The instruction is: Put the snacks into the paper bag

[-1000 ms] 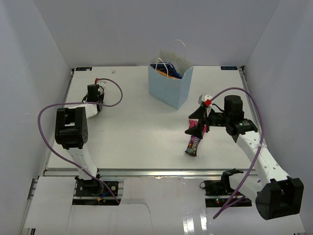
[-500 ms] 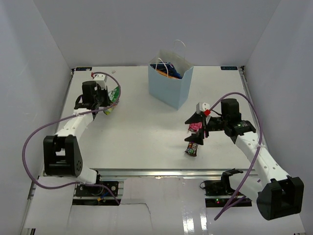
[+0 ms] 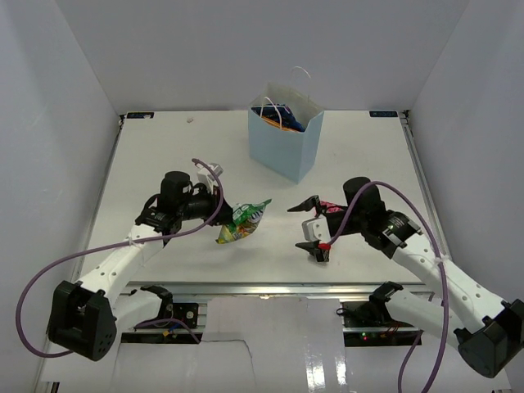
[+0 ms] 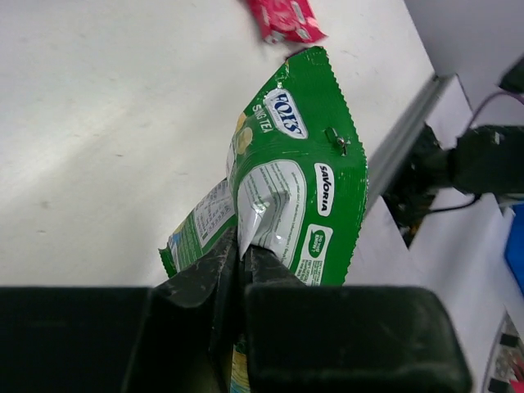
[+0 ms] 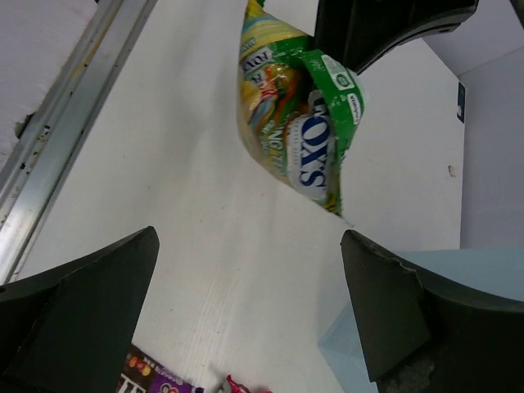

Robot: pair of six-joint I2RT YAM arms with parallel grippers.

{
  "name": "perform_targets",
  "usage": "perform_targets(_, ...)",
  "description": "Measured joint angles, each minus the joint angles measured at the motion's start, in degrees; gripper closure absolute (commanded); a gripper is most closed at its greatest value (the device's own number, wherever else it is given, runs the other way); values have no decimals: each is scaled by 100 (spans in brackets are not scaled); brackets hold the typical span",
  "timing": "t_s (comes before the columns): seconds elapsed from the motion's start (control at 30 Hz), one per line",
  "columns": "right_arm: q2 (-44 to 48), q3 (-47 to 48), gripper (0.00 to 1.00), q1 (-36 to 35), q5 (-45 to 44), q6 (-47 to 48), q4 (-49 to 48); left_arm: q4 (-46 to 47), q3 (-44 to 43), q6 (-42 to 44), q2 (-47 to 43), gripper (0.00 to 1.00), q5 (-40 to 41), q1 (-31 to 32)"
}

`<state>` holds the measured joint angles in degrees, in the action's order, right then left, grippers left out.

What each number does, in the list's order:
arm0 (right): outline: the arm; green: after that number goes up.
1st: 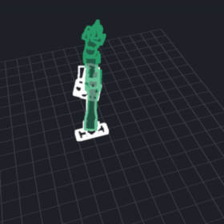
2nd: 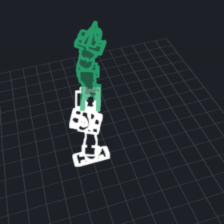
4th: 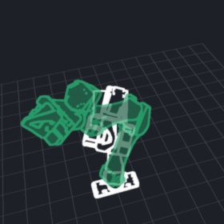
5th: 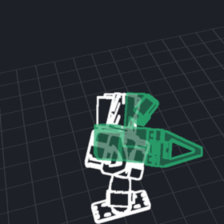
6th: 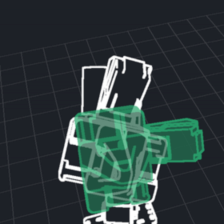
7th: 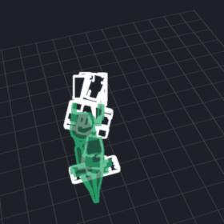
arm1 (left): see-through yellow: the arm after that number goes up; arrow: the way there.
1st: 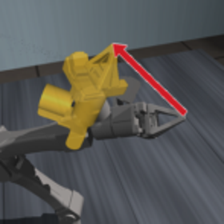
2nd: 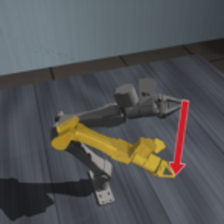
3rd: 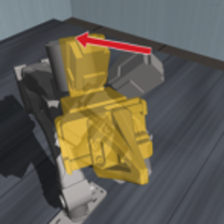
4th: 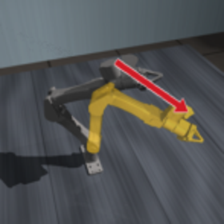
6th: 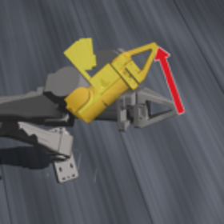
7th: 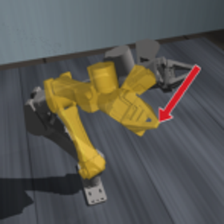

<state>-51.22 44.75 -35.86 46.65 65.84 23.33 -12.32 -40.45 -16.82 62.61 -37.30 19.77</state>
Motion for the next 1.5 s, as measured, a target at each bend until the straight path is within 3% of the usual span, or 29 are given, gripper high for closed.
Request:
perform_targets(0.27,-1329,623,2,-1115,-870,28,-280,-7,179,-216,-249,83,-610,553)
perform_targets(0.43,-2039,890,4,-1305,-1091,-210,-297,-2,184,-262,-323,82,-822,734)
perform_targets(0.6,-2291,1014,23,-1335,-1174,-487,-385,63,214,-275,-476,79,-997,804)
perform_targets(0.63,-2306,1025,35,-1335,-1172,-544,-393,72,229,-275,-509,78,-1016,809)
perform_targets(0.73,-2326,1054,56,-1340,-1113,-695,-341,114,251,-275,-560,74,-1043,811)
perform_targets(0.93,-2319,1178,81,-1335,-935,-807,-168,184,254,-264,-627,45,-1060,822)
perform_targets(1.07,-2164,1182,87,-1333,-872,-846,70,177,247,-251,-811,30,-820,833)
perform_targets(1.27,-1539,1217,91,-1086,-787,-1064,227,81,-55,9,-1917,8,415,852)
perform_targets(1.5,-1344,2553,92,382,-487,-2085,319,629,192,509,-3543,5,1521,848)
